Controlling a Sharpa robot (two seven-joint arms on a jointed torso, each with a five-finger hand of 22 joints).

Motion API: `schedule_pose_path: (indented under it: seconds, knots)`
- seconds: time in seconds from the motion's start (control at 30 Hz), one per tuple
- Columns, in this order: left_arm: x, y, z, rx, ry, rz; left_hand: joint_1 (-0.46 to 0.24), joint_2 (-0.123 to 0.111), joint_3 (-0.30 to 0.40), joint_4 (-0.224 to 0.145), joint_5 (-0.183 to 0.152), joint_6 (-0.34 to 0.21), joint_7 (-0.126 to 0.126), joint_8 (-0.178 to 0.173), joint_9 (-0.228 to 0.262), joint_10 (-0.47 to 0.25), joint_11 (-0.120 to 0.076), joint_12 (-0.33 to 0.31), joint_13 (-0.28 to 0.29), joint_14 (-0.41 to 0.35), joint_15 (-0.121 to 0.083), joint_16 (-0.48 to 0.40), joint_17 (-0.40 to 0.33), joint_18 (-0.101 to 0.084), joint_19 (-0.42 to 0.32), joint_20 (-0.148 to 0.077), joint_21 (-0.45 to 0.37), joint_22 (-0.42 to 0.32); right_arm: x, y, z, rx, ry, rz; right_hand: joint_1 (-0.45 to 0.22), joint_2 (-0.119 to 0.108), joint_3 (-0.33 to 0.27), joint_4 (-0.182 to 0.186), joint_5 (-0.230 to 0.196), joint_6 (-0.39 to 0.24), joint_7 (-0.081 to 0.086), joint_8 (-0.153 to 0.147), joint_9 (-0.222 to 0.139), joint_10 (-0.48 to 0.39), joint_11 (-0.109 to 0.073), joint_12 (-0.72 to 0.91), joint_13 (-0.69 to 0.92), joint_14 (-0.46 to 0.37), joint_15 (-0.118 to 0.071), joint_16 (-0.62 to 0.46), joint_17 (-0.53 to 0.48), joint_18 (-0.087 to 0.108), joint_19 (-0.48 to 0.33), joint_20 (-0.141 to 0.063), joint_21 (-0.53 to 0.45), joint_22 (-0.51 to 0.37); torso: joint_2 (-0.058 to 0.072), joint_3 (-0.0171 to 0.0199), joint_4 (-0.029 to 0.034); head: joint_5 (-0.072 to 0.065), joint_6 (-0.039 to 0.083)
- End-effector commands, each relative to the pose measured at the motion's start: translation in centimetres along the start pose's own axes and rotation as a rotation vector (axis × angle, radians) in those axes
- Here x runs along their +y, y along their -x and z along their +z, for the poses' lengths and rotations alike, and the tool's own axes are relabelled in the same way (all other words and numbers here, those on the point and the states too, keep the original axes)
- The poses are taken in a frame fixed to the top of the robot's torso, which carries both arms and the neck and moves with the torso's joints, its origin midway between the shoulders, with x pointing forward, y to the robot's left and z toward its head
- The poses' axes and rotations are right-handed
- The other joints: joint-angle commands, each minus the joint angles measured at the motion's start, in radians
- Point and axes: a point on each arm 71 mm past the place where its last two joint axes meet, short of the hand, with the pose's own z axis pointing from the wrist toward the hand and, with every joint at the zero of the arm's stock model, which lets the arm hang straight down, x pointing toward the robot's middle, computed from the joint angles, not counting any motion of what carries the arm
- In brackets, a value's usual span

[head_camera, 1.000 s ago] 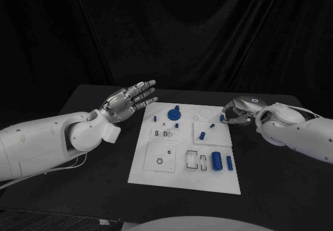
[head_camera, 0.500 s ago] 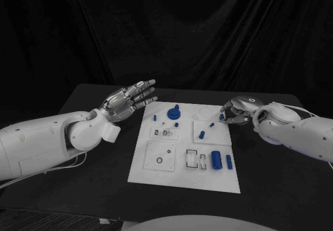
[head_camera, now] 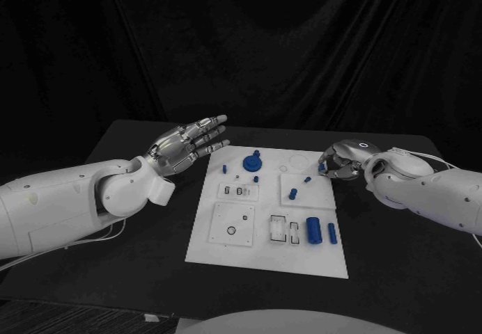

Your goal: Assemble the parts on the task board

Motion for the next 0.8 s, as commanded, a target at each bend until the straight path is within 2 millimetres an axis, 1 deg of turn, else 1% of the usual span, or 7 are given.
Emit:
schedule_pose_path:
  seconds: [0.03, 0.17, 0.23, 0.3, 0.4, 0.73, 0.8]
  knots:
    - [-0.05, -0.19, 0.02, 0.021, -0.013, 0.006, 0.007, -0.003, 0.04, 0.004, 0.014, 0.002, 0.002, 0.013, 0.018, -0.001, 0.011, 0.02, 0.009, 0.005, 0.014, -0.005, -0.005, 0.003, 0.001, 0.0, -0.011, -0.006, 0.02, -0.18, 0.0, 0.008, 0.002, 0.004, 0.024, -0.004, 0.029, -0.011, 0.012, 0.016, 0.001, 0.02, 0.017, 0.112, 0.002, 0.017, 0.264, 0.108, -0.001, 0.02, 0.269, -0.028, 0.027, -0.005, -0.012, 0.224, 0.0, 0.0003, -0.0001, 0.0, 0.0]
    - [-0.03, -0.18, 0.01, 0.021, -0.012, 0.007, 0.007, -0.003, 0.04, 0.004, 0.014, 0.002, 0.002, 0.013, 0.018, -0.001, 0.011, 0.02, 0.009, 0.005, 0.014, -0.005, -0.005, 0.003, 0.001, 0.0, -0.011, -0.006, 0.09, -0.19, 0.05, 0.007, 0.004, 0.004, 0.025, -0.002, 0.031, -0.012, 0.007, 0.018, 0.001, 0.023, 0.019, 0.112, 0.001, 0.017, 0.264, 0.108, -0.001, 0.02, 0.269, -0.028, 0.027, -0.005, -0.012, 0.224, 0.0, 0.0004, -0.0001, 0.001, -0.002]
    - [-0.02, -0.18, 0.01, 0.021, -0.011, 0.007, 0.007, -0.003, 0.04, 0.004, 0.014, 0.002, 0.002, 0.013, 0.018, -0.001, 0.011, 0.02, 0.009, 0.005, 0.014, -0.005, -0.005, 0.003, 0.001, 0.0, -0.011, -0.006, 0.11, -0.19, 0.06, 0.006, 0.004, 0.006, 0.025, 0.003, 0.034, -0.017, -0.015, 0.024, -0.001, 0.031, 0.024, 0.112, 0.0, 0.017, 0.264, 0.108, -0.002, 0.02, 0.269, -0.027, 0.026, -0.006, -0.015, 0.223, -0.001, 0.0007, 0.0, 0.0, -0.004]
    - [0.0, -0.18, 0.01, 0.022, -0.009, 0.007, 0.007, -0.003, 0.041, 0.003, 0.014, 0.002, 0.002, 0.013, 0.017, -0.001, 0.011, 0.019, 0.009, 0.005, 0.014, -0.005, -0.005, 0.003, 0.002, 0.0, -0.011, -0.006, 0.14, -0.19, 0.07, 0.006, 0.005, 0.007, 0.027, 0.007, 0.036, -0.021, -0.029, 0.027, -0.004, 0.036, 0.027, 0.112, -0.002, 0.017, 0.264, 0.108, -0.003, 0.02, 0.269, -0.026, 0.023, -0.007, -0.021, 0.221, -0.001, 0.0009, 0.0, 0.0, -0.004]
    - [0.01, -0.16, 0.02, 0.022, -0.007, 0.007, 0.007, -0.003, 0.041, 0.003, 0.014, 0.002, 0.002, 0.013, 0.017, -0.001, 0.011, 0.019, 0.009, 0.005, 0.014, -0.005, -0.005, 0.003, 0.002, 0.0, -0.011, -0.006, 0.17, -0.19, 0.09, 0.005, 0.005, 0.008, 0.027, 0.01, 0.037, -0.023, -0.034, 0.03, -0.004, 0.039, 0.029, 0.112, -0.002, 0.017, 0.264, 0.108, -0.004, 0.02, 0.269, -0.025, 0.022, -0.008, -0.024, 0.22, -0.001, 0.0005, -0.0008, 0.002, -0.004]
    - [0.03, -0.11, -0.02, 0.02, -0.002, 0.008, 0.007, -0.004, 0.042, 0.002, 0.014, 0.002, 0.003, 0.013, 0.017, -0.001, 0.012, 0.02, 0.009, 0.005, 0.015, -0.005, -0.005, 0.003, 0.001, 0.0, -0.011, -0.006, 0.2, -0.18, 0.12, 0.003, 0.004, 0.009, 0.037, 0.023, 0.04, -0.043, -0.055, 0.059, -0.008, 0.074, 0.052, 0.112, -0.006, 0.017, 0.264, 0.108, -0.008, 0.02, 0.269, -0.024, 0.018, -0.011, -0.032, 0.218, -0.001, -0.0009, -0.0002, 0.003, -0.007]
    - [0.04, -0.1, -0.02, 0.021, -0.002, 0.008, 0.007, -0.004, 0.042, 0.002, 0.014, 0.002, 0.003, 0.013, 0.017, -0.001, 0.012, 0.02, 0.009, 0.005, 0.015, -0.005, -0.005, 0.003, 0.001, 0.0, -0.011, -0.006, 0.21, -0.18, 0.12, 0.002, 0.004, 0.009, 0.039, 0.028, 0.04, -0.052, -0.066, 0.067, -0.009, 0.088, 0.062, 0.112, -0.006, 0.017, 0.264, 0.108, -0.009, 0.02, 0.269, -0.023, 0.018, -0.012, -0.033, 0.218, -0.001, -0.0007, -0.0005, 0.003, -0.008]
